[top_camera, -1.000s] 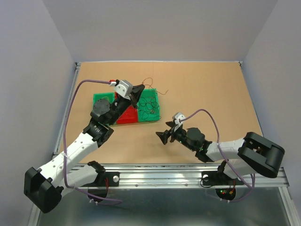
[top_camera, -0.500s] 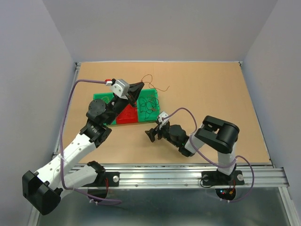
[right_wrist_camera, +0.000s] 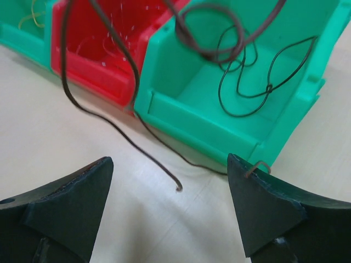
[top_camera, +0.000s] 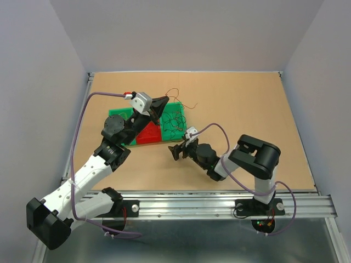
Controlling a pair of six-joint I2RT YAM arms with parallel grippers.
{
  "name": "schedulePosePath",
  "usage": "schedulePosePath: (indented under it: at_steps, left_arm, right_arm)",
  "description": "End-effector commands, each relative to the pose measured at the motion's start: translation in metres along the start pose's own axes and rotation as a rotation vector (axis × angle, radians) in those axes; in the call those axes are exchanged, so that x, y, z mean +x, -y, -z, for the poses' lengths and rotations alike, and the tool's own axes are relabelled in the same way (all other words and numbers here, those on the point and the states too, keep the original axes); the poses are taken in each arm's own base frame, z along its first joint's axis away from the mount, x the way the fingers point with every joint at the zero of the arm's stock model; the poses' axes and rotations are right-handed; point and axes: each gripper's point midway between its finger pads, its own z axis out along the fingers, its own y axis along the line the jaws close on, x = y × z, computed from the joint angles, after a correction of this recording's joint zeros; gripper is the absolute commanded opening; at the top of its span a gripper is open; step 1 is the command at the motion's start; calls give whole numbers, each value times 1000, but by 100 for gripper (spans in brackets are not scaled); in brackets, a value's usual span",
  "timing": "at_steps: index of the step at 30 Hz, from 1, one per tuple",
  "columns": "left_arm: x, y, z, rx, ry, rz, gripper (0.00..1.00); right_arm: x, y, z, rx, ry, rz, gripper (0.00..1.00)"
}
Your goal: Untangle the cables
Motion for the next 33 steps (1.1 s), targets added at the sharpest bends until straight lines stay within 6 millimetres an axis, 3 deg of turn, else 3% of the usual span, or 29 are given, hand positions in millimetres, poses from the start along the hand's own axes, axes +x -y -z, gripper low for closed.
schedulePosePath:
  at_steps: [1,5,10,14,17,18,19,25,26,27,28,30,31,32,33]
  left_arm:
    - [-38,-1,-2,1,101,-16,0]
    - [-35,-5,-3,-17,89,-16,0]
    - [-37,-3,-3,-12,90,-14,0]
    - [-38,-4,-2,-17,92,-13,0]
    - [-39,-4,-1,-17,93,-13,0]
    - [-40,-5,0,-22,95,-13,0]
    - [-42,-6,-1,-26,98,-16,0]
    - [-71,-34,-14,-164,94,-74,0]
    - [-85,-42,-23,-197,83,-94,0]
    - [-108,-53,-32,-243,105,-110,0]
    - [-115,-58,-36,-263,103,-123,0]
    - [-130,-68,-40,-306,95,-159,0]
    - [-150,-74,-45,-336,122,-167,0]
    - [-154,-77,-45,-349,113,-180,0]
    - [-171,-80,-44,-367,140,-185,0]
  right_arm:
    - [-142,-12,24,-15,507,-172,89]
    - [-158,-19,21,-22,505,-176,89]
    - [-164,-21,-2,15,457,-153,89]
    - [-173,-18,-24,76,462,-123,79]
    - [-174,-19,-32,81,462,-97,48]
    - [-177,-20,-32,74,469,-98,13]
    - [-175,-20,-29,71,464,-98,1]
    - [-165,-27,6,-27,423,-92,0]
    - [-149,-23,13,-23,385,-80,0]
    - [-148,-21,19,-20,382,-81,1]
    - [-134,-16,26,-11,349,-74,0]
    - [-127,-12,32,2,330,-68,0]
    - [-120,-9,34,11,310,-66,0]
    - [-115,-8,37,13,297,-63,1]
    - [-112,-7,38,15,287,-61,1]
